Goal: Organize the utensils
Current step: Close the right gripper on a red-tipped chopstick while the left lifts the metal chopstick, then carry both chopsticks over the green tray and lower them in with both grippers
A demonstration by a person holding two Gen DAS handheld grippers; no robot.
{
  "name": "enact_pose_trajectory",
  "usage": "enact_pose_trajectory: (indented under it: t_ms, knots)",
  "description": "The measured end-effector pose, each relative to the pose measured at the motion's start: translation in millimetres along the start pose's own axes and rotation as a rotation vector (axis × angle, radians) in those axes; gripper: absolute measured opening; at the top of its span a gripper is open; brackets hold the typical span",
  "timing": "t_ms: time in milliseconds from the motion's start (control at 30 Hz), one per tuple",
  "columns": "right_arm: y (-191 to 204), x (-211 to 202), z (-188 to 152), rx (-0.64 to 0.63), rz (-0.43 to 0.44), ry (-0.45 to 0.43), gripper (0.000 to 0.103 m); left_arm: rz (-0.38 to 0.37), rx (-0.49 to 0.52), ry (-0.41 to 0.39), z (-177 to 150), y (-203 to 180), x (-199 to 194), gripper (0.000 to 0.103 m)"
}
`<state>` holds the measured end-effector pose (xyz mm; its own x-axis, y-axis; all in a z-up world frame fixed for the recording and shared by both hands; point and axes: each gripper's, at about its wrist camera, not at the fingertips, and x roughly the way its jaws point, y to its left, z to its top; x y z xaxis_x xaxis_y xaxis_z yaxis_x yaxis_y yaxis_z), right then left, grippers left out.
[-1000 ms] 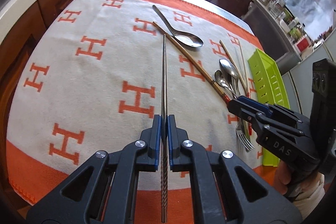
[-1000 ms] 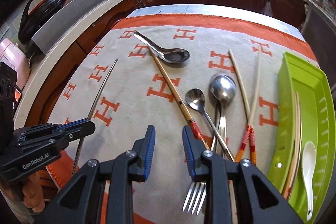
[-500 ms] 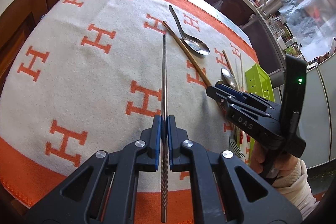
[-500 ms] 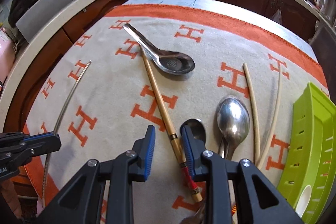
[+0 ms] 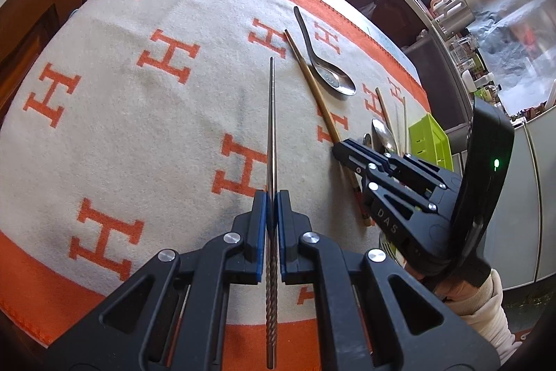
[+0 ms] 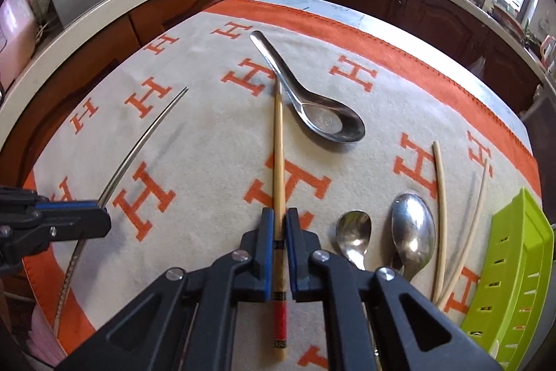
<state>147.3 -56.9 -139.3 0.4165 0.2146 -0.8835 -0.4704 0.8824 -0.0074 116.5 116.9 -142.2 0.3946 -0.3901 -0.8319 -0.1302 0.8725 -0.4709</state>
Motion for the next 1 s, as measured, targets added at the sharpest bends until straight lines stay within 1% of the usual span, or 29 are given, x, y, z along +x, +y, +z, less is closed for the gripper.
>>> enact_pose_trajectory:
  t_ms: [100,167,233,333,433,533,633,800,900,1000]
  knots:
    - [-3,-7,-4,0.052,0.052,-0.008,0.006,-0.003,-0.014,0.0,1,0,-1,0.004]
    - [-9,-16,-7,0.111,0.107,-0.013,0.006,-0.006,-0.017,0.002,1,-3,-1,0.004]
    - [-14,-27,-13,0.164,0.162,-0.018,0.006,-0.009,-0.011,0.005,0,-8,-3,0.004]
    - [-19,-44,-25,0.223,0.22,-0.03,0.006,-0.012,0.003,0.007,-2,-21,-4,0.004]
    - [-27,-66,-43,0.282,0.249,-0.061,0.006,-0.025,0.03,0.017,-6,-36,-5,0.004]
    - [-41,-88,-65,0.36,0.273,-0.088,0.006,-0.034,0.07,0.028,-10,-59,-5,0.004]
    - [-62,-112,-87,0.449,0.261,-0.129,0.006,-0.052,0.117,0.048,-13,-89,-1,0.004]
    - [-107,-146,-117,0.596,0.206,-0.197,0.006,-0.092,0.193,0.097,-21,-150,12,0.004]
    - [-132,-158,-134,0.663,0.157,-0.221,0.006,-0.111,0.232,0.132,-27,-190,23,0.004]
    - [-154,-162,-148,0.72,0.093,-0.221,0.006,-0.116,0.256,0.156,-33,-225,36,0.004]
